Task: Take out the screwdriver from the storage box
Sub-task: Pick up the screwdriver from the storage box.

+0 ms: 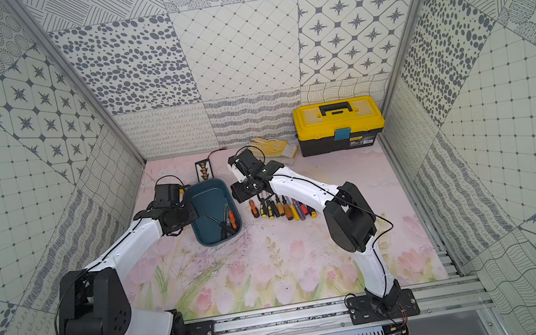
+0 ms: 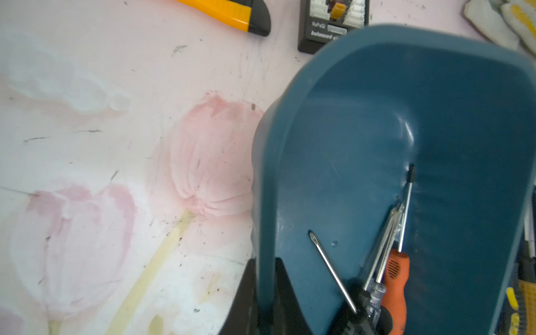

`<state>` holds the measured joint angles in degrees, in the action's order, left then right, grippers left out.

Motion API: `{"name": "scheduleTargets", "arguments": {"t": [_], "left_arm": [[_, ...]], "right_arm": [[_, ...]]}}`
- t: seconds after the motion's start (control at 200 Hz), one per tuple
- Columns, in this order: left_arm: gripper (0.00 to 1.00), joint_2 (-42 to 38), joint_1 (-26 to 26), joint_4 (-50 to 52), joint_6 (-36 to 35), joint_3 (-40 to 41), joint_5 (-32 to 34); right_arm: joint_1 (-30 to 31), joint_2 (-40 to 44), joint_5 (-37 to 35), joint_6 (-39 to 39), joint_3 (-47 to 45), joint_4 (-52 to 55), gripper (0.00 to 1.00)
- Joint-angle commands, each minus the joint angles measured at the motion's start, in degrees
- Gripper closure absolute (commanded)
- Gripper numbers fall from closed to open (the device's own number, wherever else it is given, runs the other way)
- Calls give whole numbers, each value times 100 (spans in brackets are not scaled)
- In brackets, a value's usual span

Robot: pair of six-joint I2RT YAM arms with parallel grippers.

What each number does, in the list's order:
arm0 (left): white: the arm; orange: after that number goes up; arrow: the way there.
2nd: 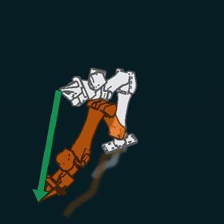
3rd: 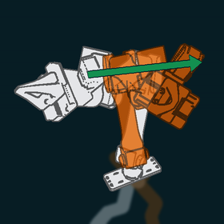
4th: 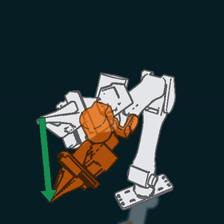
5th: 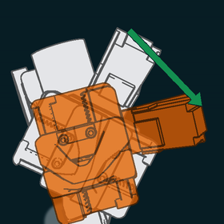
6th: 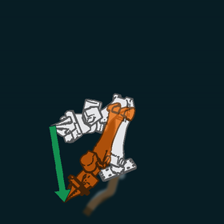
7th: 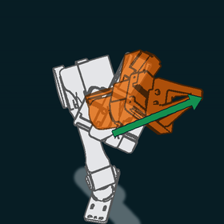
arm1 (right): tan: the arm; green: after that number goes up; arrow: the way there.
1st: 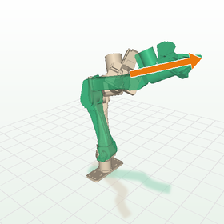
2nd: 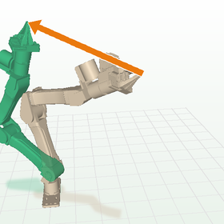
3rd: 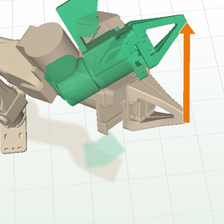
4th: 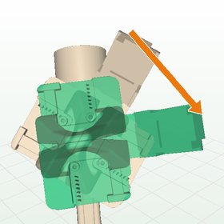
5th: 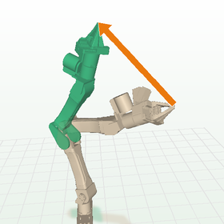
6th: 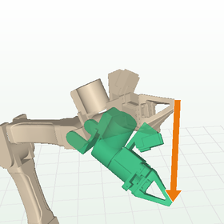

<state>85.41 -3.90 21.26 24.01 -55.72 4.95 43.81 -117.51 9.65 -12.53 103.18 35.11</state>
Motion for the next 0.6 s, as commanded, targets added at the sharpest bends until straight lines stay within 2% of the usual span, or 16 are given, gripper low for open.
{"name": "scheduleTargets", "arguments": {"t": [0.0,0.27,0.465,0.595], "left_arm": [[100,162,-101,-612,-150,-155,-550],[100,142,-172,-449,-252,-228,-419],[100,145,-196,-396,-265,-232,-351],[100,156,-198,-359,-248,-245,-285]], "right_arm": [[166,-200,615,647,199,-68,49],[478,-889,717,989,836,605,50],[832,-1601,-220,1311,1712,1548,52],[892,-1816,-523,1210,1807,1681,53]]}}
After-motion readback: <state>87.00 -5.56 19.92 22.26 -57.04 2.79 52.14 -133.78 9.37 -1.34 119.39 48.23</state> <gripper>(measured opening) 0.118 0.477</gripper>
